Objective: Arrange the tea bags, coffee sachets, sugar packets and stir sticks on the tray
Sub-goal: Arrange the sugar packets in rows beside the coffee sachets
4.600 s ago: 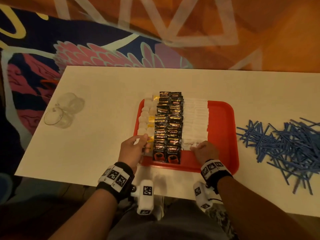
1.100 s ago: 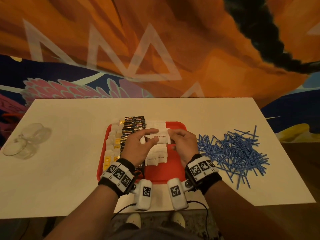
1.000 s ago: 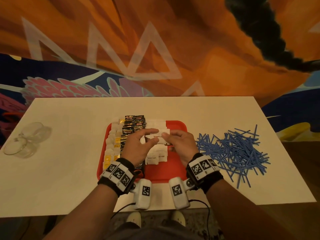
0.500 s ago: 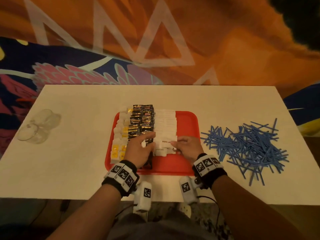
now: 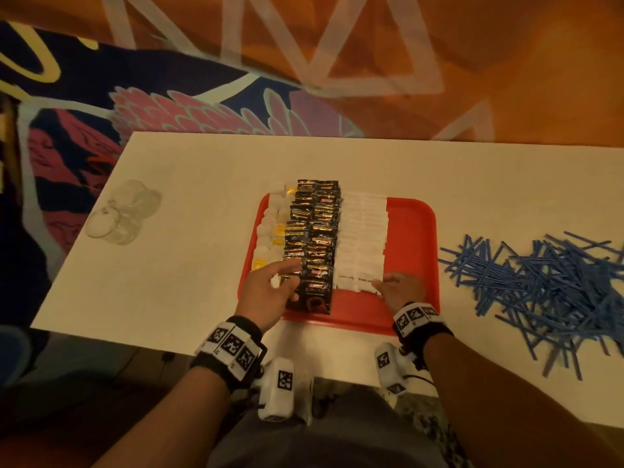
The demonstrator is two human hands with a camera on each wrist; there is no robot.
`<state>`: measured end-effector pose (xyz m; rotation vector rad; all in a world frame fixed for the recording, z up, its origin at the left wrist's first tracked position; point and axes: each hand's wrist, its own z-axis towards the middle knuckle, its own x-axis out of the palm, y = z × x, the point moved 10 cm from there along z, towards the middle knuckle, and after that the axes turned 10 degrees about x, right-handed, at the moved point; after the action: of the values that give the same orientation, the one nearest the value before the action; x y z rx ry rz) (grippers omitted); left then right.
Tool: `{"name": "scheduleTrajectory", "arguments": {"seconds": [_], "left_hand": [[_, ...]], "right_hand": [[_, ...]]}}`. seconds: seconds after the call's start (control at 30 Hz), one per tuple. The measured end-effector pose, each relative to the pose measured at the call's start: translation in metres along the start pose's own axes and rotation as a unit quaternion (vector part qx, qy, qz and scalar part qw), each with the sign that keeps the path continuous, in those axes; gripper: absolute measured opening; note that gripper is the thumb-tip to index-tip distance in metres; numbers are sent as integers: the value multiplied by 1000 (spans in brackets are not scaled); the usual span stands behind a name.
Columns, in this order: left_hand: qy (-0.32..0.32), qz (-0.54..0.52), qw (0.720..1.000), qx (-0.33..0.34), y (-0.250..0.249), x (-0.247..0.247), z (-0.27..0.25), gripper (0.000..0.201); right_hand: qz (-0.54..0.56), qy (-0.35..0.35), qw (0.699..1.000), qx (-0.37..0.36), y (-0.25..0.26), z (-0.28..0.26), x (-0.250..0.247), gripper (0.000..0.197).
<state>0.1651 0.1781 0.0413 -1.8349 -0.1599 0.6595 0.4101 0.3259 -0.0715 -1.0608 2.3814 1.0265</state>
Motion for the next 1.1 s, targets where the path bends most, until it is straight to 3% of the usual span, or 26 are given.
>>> {"name": "scheduleTrajectory", "arguments": {"seconds": [0.17, 0.27, 0.37, 0.43, 0.5, 0.63, 0.83, 0.93, 1.1], "left_hand": [[-3, -13, 1000, -7, 4, -5, 0, 30], [-10, -21, 1000, -11, 6, -7, 0, 30], [-22, -37, 999, -18, 9, -8, 1, 28], [-25, -45, 998, -21, 10, -8, 1, 25], [-24, -50, 998, -24, 11, -7, 1, 23], [-21, -54, 998, -33, 18, -8, -1, 18], [-27, -87, 994, -58, 16, -4, -1, 10], [-7, -153, 984, -96, 10, 12, 1, 25], [72, -239, 961, -118, -16, 49, 4, 56]], "right_hand": [[-24, -39, 999, 18, 0, 1, 1, 21], [8, -63, 998, 7, 0, -1, -3, 25], [1, -100, 992, -79, 16, -9, -7, 17], [-45, -83, 986, -140, 31, -15, 4, 9], [-99, -55, 978, -177, 40, -19, 20, 13], [-161, -39, 971, -172, 39, -18, 32, 26], [-121, -57, 981, -141, 35, -31, 10, 31], [-70, -46, 985, -150, 44, -45, -1, 29], [81, 42, 974, -209, 83, -84, -15, 13]]}}
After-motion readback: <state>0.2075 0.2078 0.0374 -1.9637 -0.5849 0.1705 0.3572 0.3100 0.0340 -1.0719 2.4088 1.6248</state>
